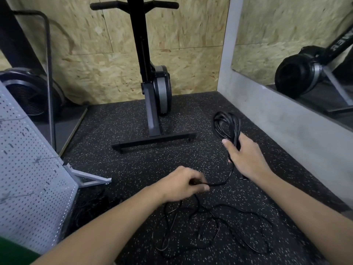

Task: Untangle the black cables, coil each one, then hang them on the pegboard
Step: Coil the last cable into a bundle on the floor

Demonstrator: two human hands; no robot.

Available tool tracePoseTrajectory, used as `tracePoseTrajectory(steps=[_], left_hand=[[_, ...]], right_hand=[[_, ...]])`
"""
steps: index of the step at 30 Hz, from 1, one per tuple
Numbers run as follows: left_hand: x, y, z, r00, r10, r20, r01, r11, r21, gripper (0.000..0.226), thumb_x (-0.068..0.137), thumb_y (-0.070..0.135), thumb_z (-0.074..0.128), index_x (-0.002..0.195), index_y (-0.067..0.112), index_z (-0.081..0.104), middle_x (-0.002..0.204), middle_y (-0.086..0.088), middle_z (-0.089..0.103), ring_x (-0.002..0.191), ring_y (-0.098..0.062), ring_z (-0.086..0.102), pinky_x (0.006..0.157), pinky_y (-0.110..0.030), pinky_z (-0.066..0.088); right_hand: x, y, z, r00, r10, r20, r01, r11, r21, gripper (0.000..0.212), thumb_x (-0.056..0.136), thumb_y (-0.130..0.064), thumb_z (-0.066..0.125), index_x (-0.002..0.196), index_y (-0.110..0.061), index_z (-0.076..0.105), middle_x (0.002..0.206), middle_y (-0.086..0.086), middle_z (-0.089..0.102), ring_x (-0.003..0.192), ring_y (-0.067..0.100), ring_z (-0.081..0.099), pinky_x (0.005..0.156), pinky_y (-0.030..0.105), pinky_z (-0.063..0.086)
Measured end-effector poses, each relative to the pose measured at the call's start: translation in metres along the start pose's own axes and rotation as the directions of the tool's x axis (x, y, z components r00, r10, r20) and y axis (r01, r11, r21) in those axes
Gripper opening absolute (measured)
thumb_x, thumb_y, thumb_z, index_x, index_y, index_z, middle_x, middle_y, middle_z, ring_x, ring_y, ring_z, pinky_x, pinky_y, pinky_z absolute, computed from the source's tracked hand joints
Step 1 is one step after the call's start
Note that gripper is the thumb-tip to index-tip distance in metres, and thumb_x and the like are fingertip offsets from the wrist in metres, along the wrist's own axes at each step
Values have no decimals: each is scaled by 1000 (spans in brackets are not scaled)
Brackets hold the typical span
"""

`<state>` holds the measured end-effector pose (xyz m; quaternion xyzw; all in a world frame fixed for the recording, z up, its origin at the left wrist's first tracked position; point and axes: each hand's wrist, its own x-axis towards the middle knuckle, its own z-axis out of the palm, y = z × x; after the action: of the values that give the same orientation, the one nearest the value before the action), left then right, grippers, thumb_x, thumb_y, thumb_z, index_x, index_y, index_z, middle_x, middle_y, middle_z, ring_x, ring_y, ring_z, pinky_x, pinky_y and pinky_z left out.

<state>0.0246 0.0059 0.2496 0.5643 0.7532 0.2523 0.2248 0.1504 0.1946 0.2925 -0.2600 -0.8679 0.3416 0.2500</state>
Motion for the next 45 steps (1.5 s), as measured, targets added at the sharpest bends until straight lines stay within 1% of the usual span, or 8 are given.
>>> tracePoseTrajectory(steps=[9,15,18,20,23,30,40,45], left_hand=[[-5,-2,-36,850,201,-486,-149,978,145,14,98,35,71,101,23,78,88,15,62,82,-6,60,71,-13,43],[-6,-8,-42,788,221,-574,-146,974,174,24,96,41,68,100,18,76,87,13,58,77,-7,57,68,-17,45],[-5,-10,-41,785,208,-584,-145,978,153,23,95,40,71,99,18,75,86,15,58,76,-2,56,68,-11,38],[-4,-11,-40,764,184,-618,-136,983,125,24,95,41,72,96,17,75,85,16,57,76,-1,55,69,-10,37],[-2,-9,-39,730,147,-668,-121,989,85,26,94,42,72,91,17,72,84,13,57,77,-4,56,70,-13,40],[-1,-6,-32,782,-17,-623,17,1000,-6,32,98,53,65,91,23,55,80,12,58,74,-6,56,63,-20,43],[-10,-30,-32,886,-193,-421,92,965,-247,28,100,52,62,90,26,65,75,5,70,66,-4,61,69,-26,49],[-11,-33,-37,903,-268,-337,136,919,-369,20,105,41,60,97,24,68,92,11,78,91,-6,71,97,-37,54]], right_hand=[[11,16,7,916,-94,390,199,950,-239,37,106,-47,50,127,-19,61,98,-5,70,89,8,66,80,30,55],[2,-3,8,864,-88,496,234,942,-241,32,106,-50,48,119,-24,62,79,-9,65,62,2,60,56,15,43],[-10,-10,9,809,17,587,100,981,-167,62,99,-71,32,125,-25,63,78,-6,66,57,4,63,65,34,58],[-18,-20,8,795,55,604,39,989,-141,75,94,-80,22,133,-31,64,73,-15,59,50,-11,53,76,28,49],[-24,-37,6,745,16,667,45,996,-75,56,95,-75,41,115,-28,64,70,-14,60,47,-10,53,66,18,43],[-22,-30,11,722,56,689,42,991,-125,35,104,-57,48,98,-23,57,70,-1,57,55,14,60,68,44,58],[-9,-5,10,708,47,705,-97,995,32,26,108,-36,52,106,-11,61,87,2,65,72,12,62,63,28,54],[-3,-2,9,771,24,637,-84,994,64,34,108,-37,51,99,-5,59,81,4,61,63,11,60,62,28,55]])
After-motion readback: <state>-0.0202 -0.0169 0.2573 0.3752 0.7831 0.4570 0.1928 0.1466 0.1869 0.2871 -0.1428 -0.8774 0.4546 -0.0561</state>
